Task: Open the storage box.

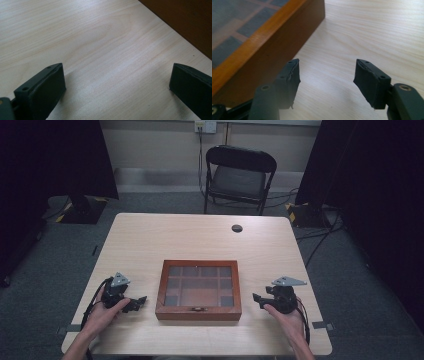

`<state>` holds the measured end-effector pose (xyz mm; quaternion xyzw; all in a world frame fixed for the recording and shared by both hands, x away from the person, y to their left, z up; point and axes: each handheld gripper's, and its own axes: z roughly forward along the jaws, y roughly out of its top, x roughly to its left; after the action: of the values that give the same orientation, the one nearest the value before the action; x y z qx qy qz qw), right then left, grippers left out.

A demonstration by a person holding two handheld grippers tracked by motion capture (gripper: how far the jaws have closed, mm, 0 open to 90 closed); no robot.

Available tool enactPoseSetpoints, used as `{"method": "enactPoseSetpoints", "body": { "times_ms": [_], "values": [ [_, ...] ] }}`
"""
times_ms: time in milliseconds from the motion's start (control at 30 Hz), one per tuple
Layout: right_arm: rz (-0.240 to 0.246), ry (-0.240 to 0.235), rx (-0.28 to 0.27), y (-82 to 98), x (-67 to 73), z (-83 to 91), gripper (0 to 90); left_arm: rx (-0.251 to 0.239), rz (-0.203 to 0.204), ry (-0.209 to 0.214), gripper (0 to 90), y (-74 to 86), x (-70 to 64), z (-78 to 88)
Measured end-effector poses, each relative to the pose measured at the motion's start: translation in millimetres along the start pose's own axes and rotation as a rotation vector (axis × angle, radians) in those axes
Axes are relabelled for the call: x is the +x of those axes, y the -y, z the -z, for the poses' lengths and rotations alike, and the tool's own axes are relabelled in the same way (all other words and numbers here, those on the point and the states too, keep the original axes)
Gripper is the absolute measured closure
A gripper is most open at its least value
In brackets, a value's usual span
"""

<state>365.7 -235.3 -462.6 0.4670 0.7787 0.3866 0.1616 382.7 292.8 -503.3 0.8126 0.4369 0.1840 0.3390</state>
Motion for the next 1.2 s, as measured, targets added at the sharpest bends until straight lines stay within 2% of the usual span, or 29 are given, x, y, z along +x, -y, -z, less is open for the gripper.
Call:
{"method": "enactPoseSetpoints", "body": {
  "times_ms": [367,633,1200],
  "values": [
    [0.028,-0.082,-0.031,-11.6,16.5,7.3,42.3,-0.001,0.006,-0.001,0.0,0.1,-0.6,0.1],
    [0.071,-0.141,-0.048,-20.3,31.3,10.9,46.0,-0.002,0.007,-0.002,0.0,0.2,-0.7,0.0],
    [0.133,-0.231,-0.042,-36.8,54.8,5.3,50.3,-0.004,0.008,-0.002,0.0,0.1,-0.7,0.0]
  ]
}}
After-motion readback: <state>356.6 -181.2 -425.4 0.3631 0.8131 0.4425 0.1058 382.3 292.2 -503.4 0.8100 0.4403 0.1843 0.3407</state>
